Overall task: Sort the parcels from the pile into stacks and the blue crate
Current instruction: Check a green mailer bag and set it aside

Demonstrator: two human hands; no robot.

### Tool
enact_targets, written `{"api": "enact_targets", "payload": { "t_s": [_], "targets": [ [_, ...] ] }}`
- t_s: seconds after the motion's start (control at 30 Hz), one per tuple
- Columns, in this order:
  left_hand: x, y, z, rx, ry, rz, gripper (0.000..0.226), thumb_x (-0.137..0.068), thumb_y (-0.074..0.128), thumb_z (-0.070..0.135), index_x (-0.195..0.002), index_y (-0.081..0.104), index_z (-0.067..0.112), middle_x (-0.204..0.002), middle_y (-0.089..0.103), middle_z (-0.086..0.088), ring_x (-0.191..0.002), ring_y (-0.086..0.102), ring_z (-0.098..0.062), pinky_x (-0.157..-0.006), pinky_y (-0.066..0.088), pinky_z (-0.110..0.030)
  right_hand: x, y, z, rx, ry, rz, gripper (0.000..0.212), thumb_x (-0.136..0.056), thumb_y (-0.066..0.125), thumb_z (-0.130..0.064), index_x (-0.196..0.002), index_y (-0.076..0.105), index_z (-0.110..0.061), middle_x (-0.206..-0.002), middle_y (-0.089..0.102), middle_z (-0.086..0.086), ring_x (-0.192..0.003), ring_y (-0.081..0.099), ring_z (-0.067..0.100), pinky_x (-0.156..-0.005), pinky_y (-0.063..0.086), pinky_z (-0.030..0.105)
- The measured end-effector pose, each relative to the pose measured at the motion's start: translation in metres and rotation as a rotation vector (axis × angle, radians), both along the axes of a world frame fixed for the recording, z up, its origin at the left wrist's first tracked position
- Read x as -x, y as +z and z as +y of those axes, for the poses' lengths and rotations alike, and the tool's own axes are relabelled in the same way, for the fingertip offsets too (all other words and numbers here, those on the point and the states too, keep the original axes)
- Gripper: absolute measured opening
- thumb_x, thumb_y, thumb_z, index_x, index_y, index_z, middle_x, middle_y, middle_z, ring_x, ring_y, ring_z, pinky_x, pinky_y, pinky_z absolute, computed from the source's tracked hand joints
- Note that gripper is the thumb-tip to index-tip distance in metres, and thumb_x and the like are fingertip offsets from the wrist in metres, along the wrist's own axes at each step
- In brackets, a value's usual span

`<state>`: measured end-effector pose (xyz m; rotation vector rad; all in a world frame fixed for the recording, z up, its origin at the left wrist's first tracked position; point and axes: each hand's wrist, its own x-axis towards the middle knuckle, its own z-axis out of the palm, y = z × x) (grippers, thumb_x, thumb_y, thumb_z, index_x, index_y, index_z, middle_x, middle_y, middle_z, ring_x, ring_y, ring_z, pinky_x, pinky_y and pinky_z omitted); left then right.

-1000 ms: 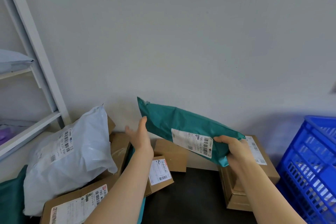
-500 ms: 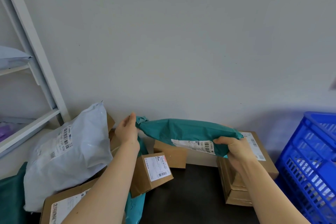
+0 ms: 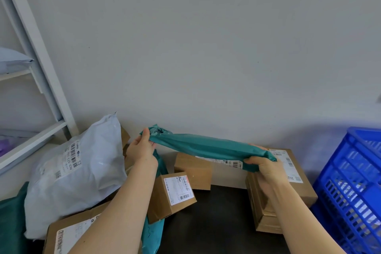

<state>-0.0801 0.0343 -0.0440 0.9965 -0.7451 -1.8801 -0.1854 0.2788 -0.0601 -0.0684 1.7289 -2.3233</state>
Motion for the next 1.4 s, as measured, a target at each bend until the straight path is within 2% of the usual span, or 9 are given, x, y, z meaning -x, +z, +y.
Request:
{"api": "enact_targets", "payload": {
  "t_s": [0.17,0.27,0.43,0.67,0.8,0.9,1.0,1.27,1.4],
  "targets": [
    [0.000,-0.001,-0.003,-0.059,-0.072,0.090,0.014,-0.093,0.060,0.024,-0.098,0.058,0.011,-0.105,0.066,-0.007,-0.084,0.066,-0.013,-0.063,0.055,-0.023,-0.005,0.004,-0.005,-0.005,0.009,0.067,0.043,-0.073,0.055,0.028,-0.077,0.060,-0.015,-0.090,0.063,-0.003,-0.097,0.058,0.022,-0.100,0.044,0.044],
    [0.001,-0.005,-0.004,-0.089,-0.100,0.128,0.017,-0.093,0.059,0.027,-0.104,0.056,0.014,-0.116,0.064,-0.008,-0.108,0.063,-0.019,-0.073,0.055,-0.029,-0.004,0.003,-0.006,0.067,-0.008,0.055,0.045,-0.075,0.056,0.026,-0.075,0.061,-0.018,-0.101,0.061,-0.006,-0.119,0.052,0.027,-0.110,0.037,0.047],
    [0.004,-0.009,0.001,-0.189,-0.240,0.155,0.054,-0.086,0.065,0.043,-0.128,0.048,0.015,-0.131,0.048,-0.011,-0.128,0.047,-0.026,-0.093,0.052,-0.040,0.001,-0.002,-0.009,0.090,-0.028,0.027,0.042,-0.077,0.059,0.022,-0.082,0.063,-0.020,-0.106,0.061,-0.006,-0.126,0.050,0.029,-0.112,0.034,0.048],
    [0.009,-0.012,0.000,-0.261,-0.265,0.261,0.048,-0.088,0.066,0.030,-0.129,0.048,0.013,-0.127,0.058,-0.013,-0.109,0.059,-0.029,-0.084,0.055,-0.044,-0.005,0.005,-0.010,0.068,0.057,0.029,0.043,-0.072,0.049,0.031,-0.079,0.064,-0.009,-0.107,0.065,0.003,-0.109,0.056,0.024,-0.100,0.045,0.039],
    [0.011,-0.017,-0.003,-0.251,-0.234,0.195,0.039,-0.091,0.063,0.022,-0.127,0.049,0.016,-0.129,0.057,-0.011,-0.117,0.057,-0.030,-0.088,0.053,-0.044,-0.006,0.005,-0.013,0.074,0.084,-0.036,0.041,-0.078,0.057,0.018,-0.103,0.068,-0.014,-0.111,0.066,0.007,-0.108,0.060,0.024,-0.085,0.051,0.031],
    [0.011,-0.018,-0.003,-0.215,-0.238,0.132,0.047,-0.091,0.064,0.025,-0.134,0.046,0.018,-0.124,0.056,-0.009,-0.117,0.055,-0.030,-0.082,0.053,-0.042,-0.009,0.011,-0.015,0.133,0.046,-0.114,0.031,-0.088,0.065,-0.013,-0.118,0.057,-0.017,-0.108,0.061,0.001,-0.106,0.057,0.018,-0.095,0.047,0.034],
    [0.013,-0.017,-0.002,-0.212,-0.251,0.130,0.049,-0.090,0.065,0.029,-0.134,0.046,0.018,-0.123,0.055,-0.010,-0.114,0.056,-0.029,-0.082,0.053,-0.042,-0.010,0.016,-0.020,0.073,-0.077,-0.204,0.022,-0.093,0.059,-0.032,-0.110,0.051,-0.019,-0.099,0.056,-0.001,-0.103,0.055,0.019,-0.098,0.048,0.040],
    [0.011,-0.010,-0.013,-0.253,-0.228,0.304,0.041,-0.097,0.054,0.034,-0.133,0.049,0.016,-0.126,0.058,-0.009,-0.104,0.059,-0.027,-0.075,0.052,-0.045,-0.012,0.018,-0.011,0.224,-0.083,-0.317,0.008,-0.094,0.057,-0.012,-0.086,0.057,-0.016,-0.105,0.061,0.008,-0.102,0.061,0.026,-0.093,0.051,0.044],
    [0.015,-0.002,-0.011,-0.312,-0.318,0.467,0.038,-0.098,0.051,0.033,-0.132,0.049,0.015,-0.130,0.057,-0.013,-0.109,0.058,-0.032,-0.079,0.051,-0.047,-0.008,0.008,-0.012,-0.052,-0.002,-0.298,0.008,-0.075,0.065,-0.008,-0.067,0.068,-0.010,-0.100,0.070,0.010,-0.093,0.063,0.026,-0.084,0.049,0.039]
  ]
}}
